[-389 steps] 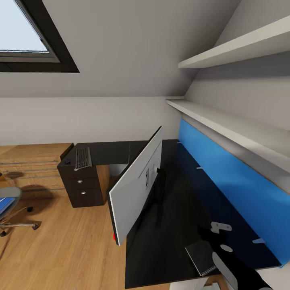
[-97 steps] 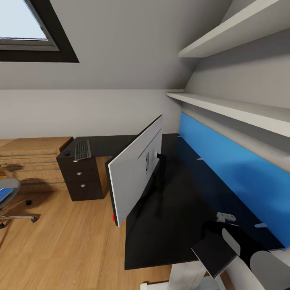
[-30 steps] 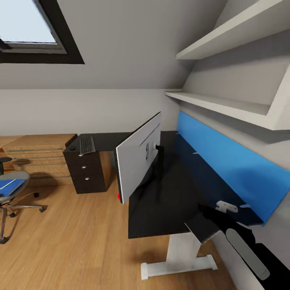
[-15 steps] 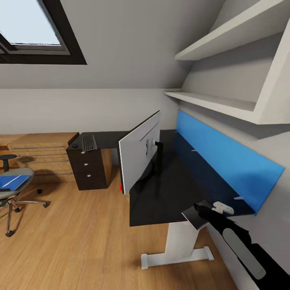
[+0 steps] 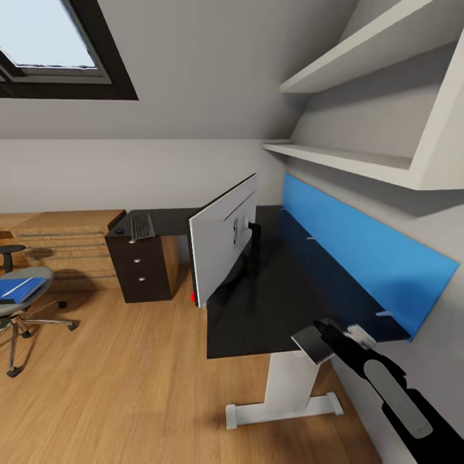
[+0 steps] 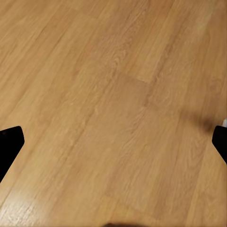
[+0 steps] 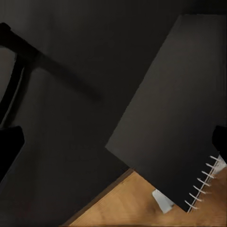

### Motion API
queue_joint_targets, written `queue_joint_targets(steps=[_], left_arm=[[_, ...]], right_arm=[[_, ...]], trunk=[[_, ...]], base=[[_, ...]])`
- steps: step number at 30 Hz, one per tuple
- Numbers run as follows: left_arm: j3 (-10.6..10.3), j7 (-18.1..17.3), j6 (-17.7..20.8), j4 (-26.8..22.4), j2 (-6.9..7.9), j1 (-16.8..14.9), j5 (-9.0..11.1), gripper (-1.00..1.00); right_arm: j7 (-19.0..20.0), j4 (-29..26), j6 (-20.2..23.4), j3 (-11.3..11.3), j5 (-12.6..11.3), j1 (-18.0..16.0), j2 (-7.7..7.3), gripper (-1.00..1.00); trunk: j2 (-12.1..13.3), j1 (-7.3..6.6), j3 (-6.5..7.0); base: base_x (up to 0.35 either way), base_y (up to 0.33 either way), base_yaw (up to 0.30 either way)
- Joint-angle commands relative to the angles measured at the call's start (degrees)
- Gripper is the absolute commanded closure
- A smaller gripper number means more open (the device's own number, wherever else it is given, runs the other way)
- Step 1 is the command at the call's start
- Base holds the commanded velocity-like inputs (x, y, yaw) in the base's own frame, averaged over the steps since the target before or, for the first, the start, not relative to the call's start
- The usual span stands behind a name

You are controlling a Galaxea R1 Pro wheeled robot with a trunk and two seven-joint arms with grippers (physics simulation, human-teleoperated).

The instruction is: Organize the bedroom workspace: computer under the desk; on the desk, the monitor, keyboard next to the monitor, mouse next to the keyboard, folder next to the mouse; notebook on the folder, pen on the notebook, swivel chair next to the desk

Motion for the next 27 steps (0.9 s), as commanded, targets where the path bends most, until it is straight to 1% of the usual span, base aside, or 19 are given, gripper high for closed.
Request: queue_joint_targets(steps=[1,4,12,27], left_arm=[[-0.06,0.27,0.28,-0.14,-0.01,0.02,0.49,-1.0],[-0.06,0.28,0.28,-0.15,-0.07,0.02,0.44,-1.0],[-0.07,0.24,0.28,-0.1,-0.39,0.02,0.34,-1.0],[-0.12,-0.08,0.22,1.01,-0.38,0.02,0.35,-1.0]], right_arm=[[-0.24,0.5,0.0,-0.01,-0.7,-0.01,-0.06,-1.0],[0.73,1.75,-0.11,-0.28,-1.37,0.07,-0.08,-1.0],[3.65,2.82,-0.29,-0.53,-1.85,0.14,-0.14,-1.0],[4.38,2.89,-2.02,-0.44,-1.85,0.16,-0.14,-1.0]], trunk=[[-0.46,0.23,-0.24],[-1.66,0.89,-0.78],[-1.66,0.89,-0.78],[-1.66,0.89,-0.78]], base=[[0.0,0.0,0.0],[0.0,0.0,0.0],[0.0,0.0,0.0],[0.0,0.0,0.0]])
